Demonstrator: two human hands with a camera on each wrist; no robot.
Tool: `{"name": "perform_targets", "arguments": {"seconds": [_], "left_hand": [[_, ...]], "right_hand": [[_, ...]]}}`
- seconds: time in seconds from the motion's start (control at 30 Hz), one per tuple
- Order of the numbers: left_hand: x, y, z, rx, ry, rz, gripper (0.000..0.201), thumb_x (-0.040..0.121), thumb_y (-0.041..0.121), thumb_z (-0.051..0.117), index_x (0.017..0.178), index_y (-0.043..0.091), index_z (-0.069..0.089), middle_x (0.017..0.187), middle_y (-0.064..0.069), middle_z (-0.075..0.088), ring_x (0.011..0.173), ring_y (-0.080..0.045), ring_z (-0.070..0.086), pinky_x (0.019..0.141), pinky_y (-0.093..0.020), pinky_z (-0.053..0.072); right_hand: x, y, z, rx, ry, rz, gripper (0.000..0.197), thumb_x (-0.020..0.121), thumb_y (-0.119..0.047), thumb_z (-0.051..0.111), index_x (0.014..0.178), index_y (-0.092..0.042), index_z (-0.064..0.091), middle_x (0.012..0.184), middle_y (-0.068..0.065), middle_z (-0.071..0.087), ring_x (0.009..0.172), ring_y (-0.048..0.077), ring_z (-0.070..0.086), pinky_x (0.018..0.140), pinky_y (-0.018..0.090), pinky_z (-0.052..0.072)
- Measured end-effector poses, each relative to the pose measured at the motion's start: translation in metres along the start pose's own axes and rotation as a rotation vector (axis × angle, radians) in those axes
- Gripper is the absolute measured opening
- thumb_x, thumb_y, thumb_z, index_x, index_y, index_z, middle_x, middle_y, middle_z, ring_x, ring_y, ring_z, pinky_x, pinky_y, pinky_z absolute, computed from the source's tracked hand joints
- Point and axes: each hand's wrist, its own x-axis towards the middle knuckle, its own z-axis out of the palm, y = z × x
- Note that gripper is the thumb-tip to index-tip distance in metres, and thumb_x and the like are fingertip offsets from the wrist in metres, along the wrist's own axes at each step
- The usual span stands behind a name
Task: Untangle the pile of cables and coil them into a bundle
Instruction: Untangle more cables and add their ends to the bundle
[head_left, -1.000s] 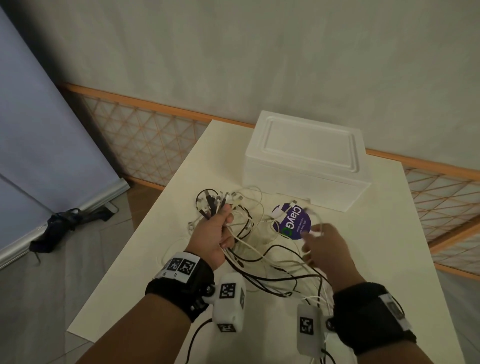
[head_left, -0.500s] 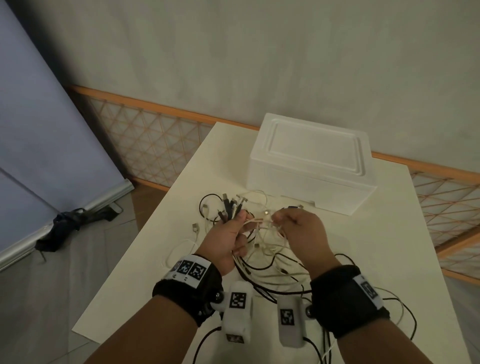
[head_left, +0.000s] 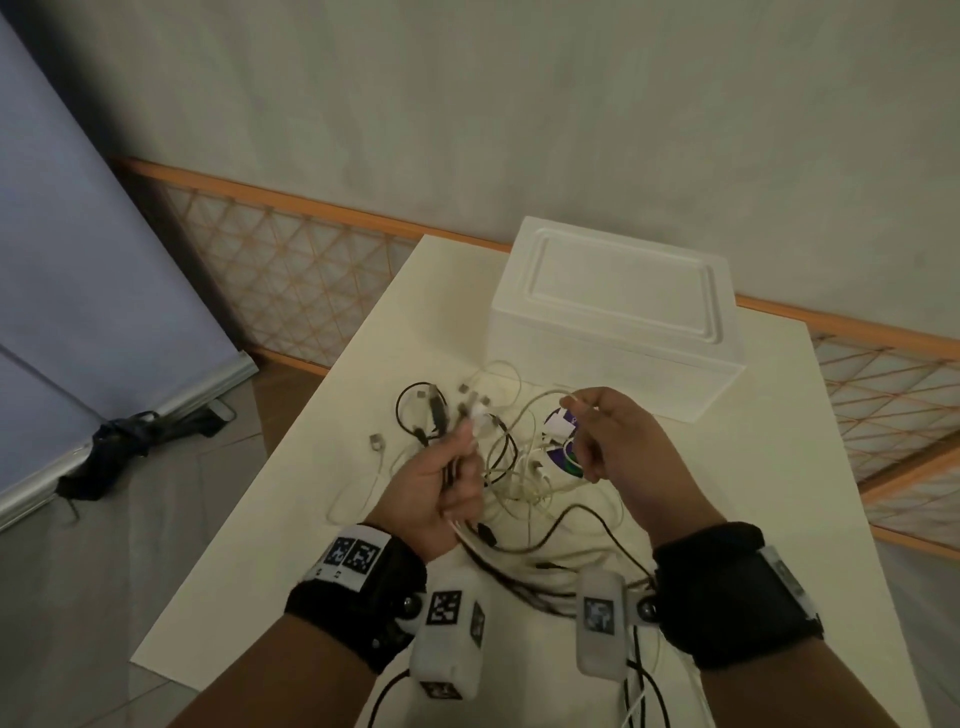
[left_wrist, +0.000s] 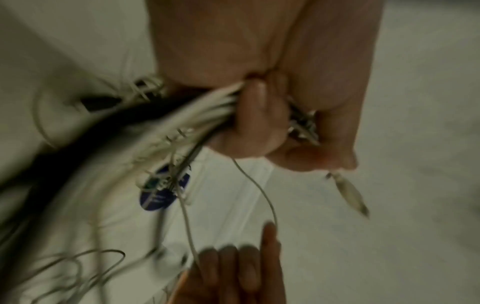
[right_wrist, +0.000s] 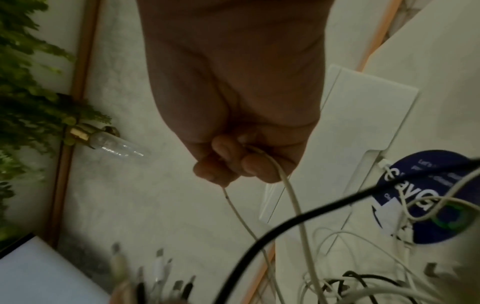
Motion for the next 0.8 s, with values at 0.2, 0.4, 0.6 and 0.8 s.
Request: {"name": "perform_targets", "arguments": {"seconds": [0.2, 0.4, 0.6, 0.8], "left_hand": [[0.026, -0.005, 0.011, 0.516, 0.2, 0.322, 0.04, 0.072, -0.005, 0.076, 0.105, 0.014, 0.063, 0.086, 0.002, 0.068, 0.042, -0.006, 0.038, 0.037, -0.018, 0.03], [0.037, -0.009, -0.012, 0.92, 0.403, 0.391, 0.015, 0.078, 0.016, 0.077, 0.086, 0.024, 0.068, 0.078, 0.012, 0.067, 0.074, -0.01, 0.061, 0.058, -0.016, 0.042], [0.034, 0.007, -0.007, 0.807, 0.475, 0.364, 0.013, 0.08, 0.019, 0.076, 0.091, 0.017, 0.071, 0.059, 0.008, 0.059, 0.052, -0.01, 0.047, 0.052, -0.023, 0.036], [0.019, 0.022, 0.028, 0.571, 0.257, 0.383, 0.012, 0.078, 0.012, 0.077, 0.089, 0.014, 0.071, 0.074, -0.01, 0.058, 0.038, -0.006, 0.031, 0.036, -0.016, 0.024]], "right_hand": [[-0.012, -0.023, 0.01, -0.041, -0.137, -0.156, 0.013, 0.096, -0.017, 0.052, 0.094, -0.016, 0.065, 0.044, -0.005, 0.038, 0.044, 0.011, 0.029, 0.047, 0.023, 0.025], [-0.026, -0.068, -0.018, 0.244, 0.123, -0.464, 0.024, 0.097, -0.008, 0.045, 0.089, -0.021, 0.063, 0.05, -0.002, 0.035, 0.049, 0.014, 0.027, 0.048, 0.028, 0.02], [-0.012, -0.051, -0.041, -0.421, 0.365, -0.314, 0.013, 0.093, -0.015, 0.05, 0.098, -0.025, 0.056, 0.073, -0.003, 0.062, 0.064, 0.01, 0.052, 0.063, 0.026, 0.037], [-0.019, -0.02, -0.005, -1.003, 0.449, -0.508, 0.045, 0.071, -0.014, 0.071, 0.114, -0.023, 0.06, 0.121, 0.005, 0.049, 0.108, 0.03, 0.048, 0.088, 0.041, 0.037]]}}
